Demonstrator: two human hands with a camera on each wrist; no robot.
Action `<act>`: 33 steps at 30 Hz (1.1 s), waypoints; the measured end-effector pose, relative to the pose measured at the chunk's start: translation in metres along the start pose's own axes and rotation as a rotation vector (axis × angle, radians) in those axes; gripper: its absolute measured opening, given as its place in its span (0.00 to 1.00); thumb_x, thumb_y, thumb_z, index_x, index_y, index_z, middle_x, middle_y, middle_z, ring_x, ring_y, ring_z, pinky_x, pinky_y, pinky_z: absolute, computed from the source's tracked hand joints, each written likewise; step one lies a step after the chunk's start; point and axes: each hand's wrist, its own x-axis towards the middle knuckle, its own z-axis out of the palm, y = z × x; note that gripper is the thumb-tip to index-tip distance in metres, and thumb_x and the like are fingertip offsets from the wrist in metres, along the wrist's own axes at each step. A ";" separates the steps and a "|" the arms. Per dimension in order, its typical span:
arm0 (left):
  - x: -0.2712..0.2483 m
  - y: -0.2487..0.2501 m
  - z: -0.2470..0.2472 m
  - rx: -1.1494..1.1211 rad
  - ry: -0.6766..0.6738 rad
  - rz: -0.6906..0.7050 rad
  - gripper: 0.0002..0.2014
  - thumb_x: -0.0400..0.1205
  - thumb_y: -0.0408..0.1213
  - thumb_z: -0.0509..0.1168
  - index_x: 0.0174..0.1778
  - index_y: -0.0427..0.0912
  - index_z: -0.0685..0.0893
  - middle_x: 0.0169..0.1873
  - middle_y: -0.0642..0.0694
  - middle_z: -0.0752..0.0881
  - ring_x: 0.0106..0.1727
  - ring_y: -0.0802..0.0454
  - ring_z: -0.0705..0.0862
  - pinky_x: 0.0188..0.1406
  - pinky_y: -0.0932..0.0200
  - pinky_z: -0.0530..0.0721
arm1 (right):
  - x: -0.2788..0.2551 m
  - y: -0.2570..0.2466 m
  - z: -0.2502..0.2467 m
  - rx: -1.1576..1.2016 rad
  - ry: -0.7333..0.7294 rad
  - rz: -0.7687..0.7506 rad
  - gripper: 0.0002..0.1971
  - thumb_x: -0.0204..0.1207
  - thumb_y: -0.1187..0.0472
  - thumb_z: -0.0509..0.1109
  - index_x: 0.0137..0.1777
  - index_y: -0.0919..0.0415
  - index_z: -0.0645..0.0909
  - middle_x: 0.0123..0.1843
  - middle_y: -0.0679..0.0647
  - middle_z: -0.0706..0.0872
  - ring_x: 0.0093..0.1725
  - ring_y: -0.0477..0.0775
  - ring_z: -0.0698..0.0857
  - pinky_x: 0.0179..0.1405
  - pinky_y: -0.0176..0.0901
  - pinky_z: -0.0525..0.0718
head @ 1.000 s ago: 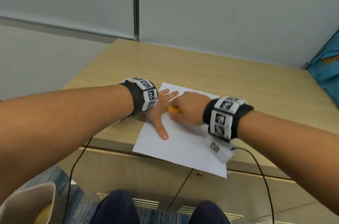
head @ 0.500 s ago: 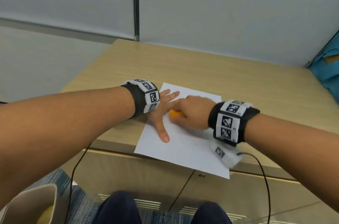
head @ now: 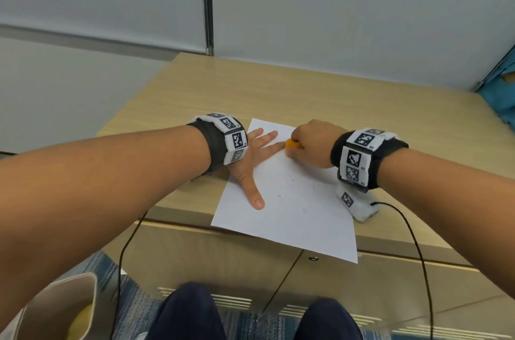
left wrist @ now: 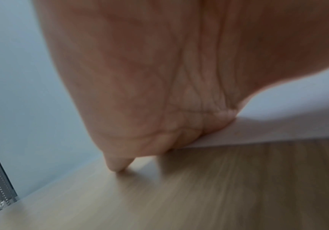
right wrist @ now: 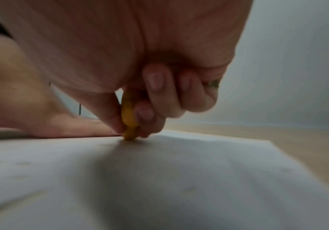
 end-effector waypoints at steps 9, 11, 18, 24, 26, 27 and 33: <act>0.000 -0.001 0.000 0.003 0.006 -0.006 0.79 0.45 0.84 0.68 0.82 0.61 0.24 0.83 0.51 0.24 0.85 0.42 0.28 0.79 0.29 0.38 | -0.009 0.002 0.001 0.059 -0.042 0.021 0.18 0.85 0.44 0.58 0.35 0.50 0.73 0.39 0.51 0.82 0.44 0.60 0.83 0.46 0.51 0.83; -0.001 0.002 -0.002 0.020 -0.009 -0.013 0.79 0.46 0.83 0.68 0.82 0.60 0.24 0.83 0.50 0.24 0.85 0.41 0.28 0.79 0.29 0.38 | -0.004 0.001 0.000 0.040 -0.028 0.056 0.18 0.85 0.46 0.57 0.39 0.56 0.78 0.41 0.53 0.84 0.45 0.61 0.85 0.49 0.53 0.86; -0.005 0.005 -0.004 0.051 -0.027 -0.018 0.77 0.47 0.82 0.66 0.83 0.58 0.27 0.82 0.49 0.22 0.84 0.41 0.27 0.80 0.30 0.37 | -0.014 -0.031 0.005 0.115 -0.117 -0.163 0.13 0.84 0.46 0.58 0.50 0.54 0.79 0.41 0.50 0.84 0.44 0.55 0.84 0.47 0.50 0.82; -0.001 0.001 -0.003 0.023 -0.013 -0.010 0.76 0.51 0.81 0.70 0.81 0.60 0.24 0.83 0.49 0.24 0.84 0.40 0.27 0.80 0.30 0.38 | -0.003 -0.009 0.003 0.064 -0.033 0.010 0.17 0.84 0.48 0.58 0.44 0.58 0.82 0.41 0.55 0.85 0.43 0.60 0.86 0.48 0.51 0.87; 0.000 0.002 -0.003 0.048 -0.025 -0.012 0.76 0.51 0.81 0.70 0.82 0.59 0.25 0.82 0.48 0.23 0.84 0.40 0.27 0.80 0.30 0.38 | -0.014 -0.028 0.009 0.148 -0.082 -0.104 0.14 0.84 0.49 0.59 0.42 0.55 0.80 0.38 0.53 0.84 0.41 0.56 0.84 0.44 0.50 0.84; 0.000 0.002 -0.003 0.054 -0.023 -0.013 0.76 0.50 0.81 0.69 0.82 0.59 0.25 0.82 0.49 0.22 0.84 0.40 0.27 0.80 0.30 0.38 | -0.018 -0.030 0.011 0.168 -0.096 -0.140 0.14 0.84 0.48 0.60 0.41 0.54 0.79 0.38 0.51 0.83 0.41 0.54 0.83 0.44 0.50 0.83; -0.001 0.002 -0.001 0.007 -0.009 -0.026 0.78 0.49 0.82 0.70 0.82 0.60 0.24 0.83 0.50 0.24 0.84 0.41 0.28 0.79 0.29 0.38 | 0.000 0.006 0.002 0.096 -0.049 0.019 0.21 0.85 0.45 0.59 0.38 0.58 0.78 0.37 0.54 0.84 0.42 0.60 0.83 0.40 0.49 0.78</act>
